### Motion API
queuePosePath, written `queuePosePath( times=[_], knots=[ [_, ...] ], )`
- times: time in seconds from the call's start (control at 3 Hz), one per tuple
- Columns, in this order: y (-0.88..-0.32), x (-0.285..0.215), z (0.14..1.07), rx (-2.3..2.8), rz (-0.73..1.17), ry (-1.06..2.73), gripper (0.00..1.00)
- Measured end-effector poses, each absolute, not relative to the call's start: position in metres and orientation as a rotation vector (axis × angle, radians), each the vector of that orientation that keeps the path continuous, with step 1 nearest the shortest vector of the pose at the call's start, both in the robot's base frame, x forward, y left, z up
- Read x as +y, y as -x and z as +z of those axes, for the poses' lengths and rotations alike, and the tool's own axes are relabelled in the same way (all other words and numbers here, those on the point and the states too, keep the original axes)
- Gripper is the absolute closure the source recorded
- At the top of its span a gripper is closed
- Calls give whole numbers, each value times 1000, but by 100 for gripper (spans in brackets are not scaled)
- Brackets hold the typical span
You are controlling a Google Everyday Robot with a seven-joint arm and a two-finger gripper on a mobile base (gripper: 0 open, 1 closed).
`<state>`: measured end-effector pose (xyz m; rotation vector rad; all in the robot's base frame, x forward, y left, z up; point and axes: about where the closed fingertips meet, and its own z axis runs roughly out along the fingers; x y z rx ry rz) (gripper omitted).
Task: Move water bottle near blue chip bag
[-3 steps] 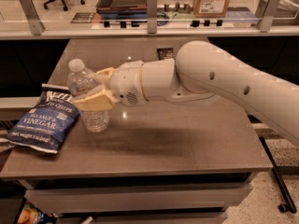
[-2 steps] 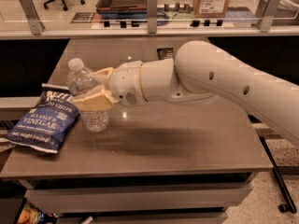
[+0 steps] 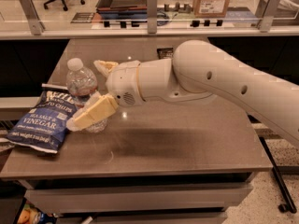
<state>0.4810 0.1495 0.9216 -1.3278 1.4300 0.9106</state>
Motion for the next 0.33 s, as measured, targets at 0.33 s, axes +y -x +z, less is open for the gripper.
queuePosePath(
  times=[0.33],
  knots=[
    [-481, 150, 922, 1430, 911, 1328, 0]
  ],
)
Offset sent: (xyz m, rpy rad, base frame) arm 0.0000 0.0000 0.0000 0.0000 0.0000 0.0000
